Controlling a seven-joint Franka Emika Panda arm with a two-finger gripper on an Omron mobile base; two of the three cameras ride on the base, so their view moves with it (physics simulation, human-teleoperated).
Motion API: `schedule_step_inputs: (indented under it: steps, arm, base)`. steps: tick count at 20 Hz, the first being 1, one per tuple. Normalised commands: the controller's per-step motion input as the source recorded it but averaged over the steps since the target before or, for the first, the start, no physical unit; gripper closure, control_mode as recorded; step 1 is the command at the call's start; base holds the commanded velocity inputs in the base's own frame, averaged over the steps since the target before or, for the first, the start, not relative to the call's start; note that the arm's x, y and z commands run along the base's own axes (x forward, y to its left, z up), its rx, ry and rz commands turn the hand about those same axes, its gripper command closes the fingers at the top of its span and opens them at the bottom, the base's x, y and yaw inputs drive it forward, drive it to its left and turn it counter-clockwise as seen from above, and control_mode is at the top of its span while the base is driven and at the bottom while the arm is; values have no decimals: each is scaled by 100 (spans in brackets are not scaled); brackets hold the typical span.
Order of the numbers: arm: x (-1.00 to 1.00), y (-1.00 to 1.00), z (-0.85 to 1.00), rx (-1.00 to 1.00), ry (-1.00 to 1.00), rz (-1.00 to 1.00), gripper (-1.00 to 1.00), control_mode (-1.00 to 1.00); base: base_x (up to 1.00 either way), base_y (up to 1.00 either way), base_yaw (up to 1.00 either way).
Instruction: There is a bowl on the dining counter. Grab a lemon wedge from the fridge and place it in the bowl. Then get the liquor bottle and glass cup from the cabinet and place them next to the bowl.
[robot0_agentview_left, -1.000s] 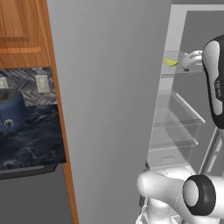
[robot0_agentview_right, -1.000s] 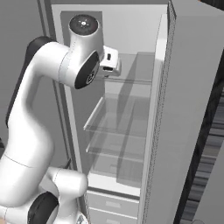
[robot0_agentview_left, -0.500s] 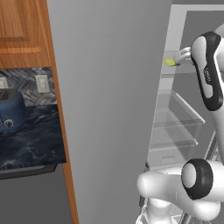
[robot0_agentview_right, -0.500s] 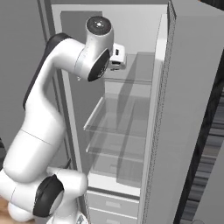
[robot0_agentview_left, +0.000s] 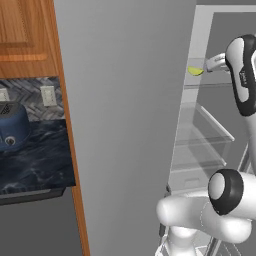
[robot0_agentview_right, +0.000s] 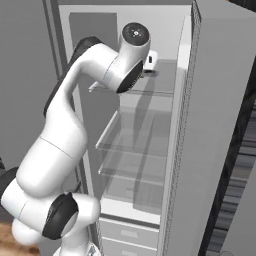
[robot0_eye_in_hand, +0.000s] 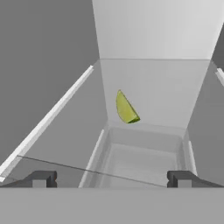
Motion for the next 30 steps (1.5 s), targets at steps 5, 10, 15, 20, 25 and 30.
schedule_step_inputs:
  steps: [5,10,15,20,25,30]
  arm:
    - [18,-6,0,0,-1,6,-100,-100]
    - [32,0,-1,0,0,6,-100,-100]
    - [41,0,-3,0,0,2,-100,-100]
    - [40,0,-10,0,0,0,-100,-100]
    - [39,0,-13,0,0,0,-100,-100]
    - [34,0,-11,0,0,1,-100,-100]
  base:
    - [0,0,0]
    - [0,0,0]
    - [0,0,0]
    - [0,0,0]
    - [0,0,0]
    - [0,0,0]
